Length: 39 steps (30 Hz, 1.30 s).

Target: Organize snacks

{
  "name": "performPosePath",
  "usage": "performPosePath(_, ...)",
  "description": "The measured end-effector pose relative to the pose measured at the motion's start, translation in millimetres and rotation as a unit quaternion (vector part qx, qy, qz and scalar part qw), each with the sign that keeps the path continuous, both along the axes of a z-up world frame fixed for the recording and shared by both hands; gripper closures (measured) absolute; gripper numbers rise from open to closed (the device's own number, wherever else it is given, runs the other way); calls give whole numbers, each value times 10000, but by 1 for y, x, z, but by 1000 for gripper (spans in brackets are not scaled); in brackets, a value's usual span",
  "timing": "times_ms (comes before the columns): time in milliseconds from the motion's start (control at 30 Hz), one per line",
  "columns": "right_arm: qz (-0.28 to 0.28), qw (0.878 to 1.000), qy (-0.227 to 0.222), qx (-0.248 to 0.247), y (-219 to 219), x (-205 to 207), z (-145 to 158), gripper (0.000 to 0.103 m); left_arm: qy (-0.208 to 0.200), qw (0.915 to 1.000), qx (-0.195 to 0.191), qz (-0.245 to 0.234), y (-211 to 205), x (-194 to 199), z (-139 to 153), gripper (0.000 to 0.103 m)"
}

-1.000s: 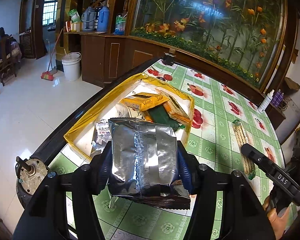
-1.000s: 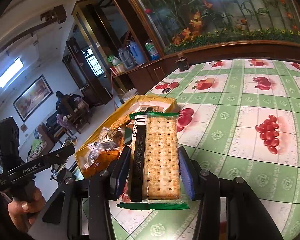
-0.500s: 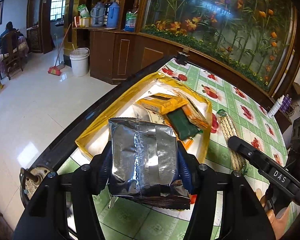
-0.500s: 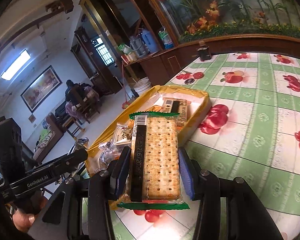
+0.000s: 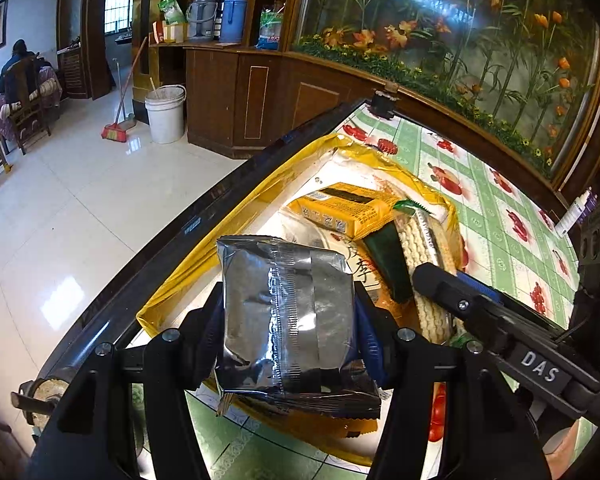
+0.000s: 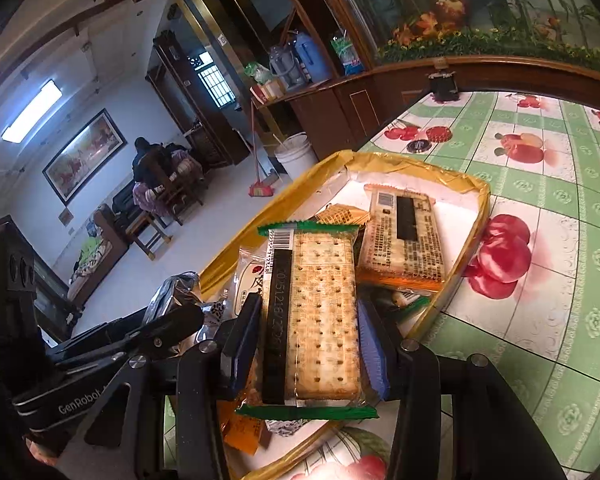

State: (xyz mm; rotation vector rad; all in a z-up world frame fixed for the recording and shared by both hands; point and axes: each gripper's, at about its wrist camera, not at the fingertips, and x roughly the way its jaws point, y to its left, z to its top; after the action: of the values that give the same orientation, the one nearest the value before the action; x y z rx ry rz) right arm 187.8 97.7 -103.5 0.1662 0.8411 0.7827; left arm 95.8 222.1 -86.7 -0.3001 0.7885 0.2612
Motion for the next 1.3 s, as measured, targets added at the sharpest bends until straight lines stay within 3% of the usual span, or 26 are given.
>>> performPosePath(67, 8, 10000, 28, 4, 1, 2, -2, 53, 84, 9999, 64, 45, 0, 2, -4, 44)
performPosePath(233, -178, 9996, 99, 170, -15, 3, 0, 48, 66, 9994, 316, 137, -6, -1, -1, 25)
performPosePath(567, -713, 9957, 1, 588, -95, -20, 14, 43, -250, 9995, 198, 15, -22, -9, 19, 25)
performPosePath(900, -1634, 9798, 62, 1150, -201, -40, 5, 36, -306, 9985, -15, -454, -69, -24, 31, 25)
performPosePath(1100, -1966, 9718, -18, 1302, -233, -46, 2, 29, -201, 9974, -22, -693, -94, -29, 35, 25)
performPosePath(1300, -2027, 9687, 45, 1431, -243, -49, -5, 29, -207, 9965, 11, -814, -113, -39, 37, 25)
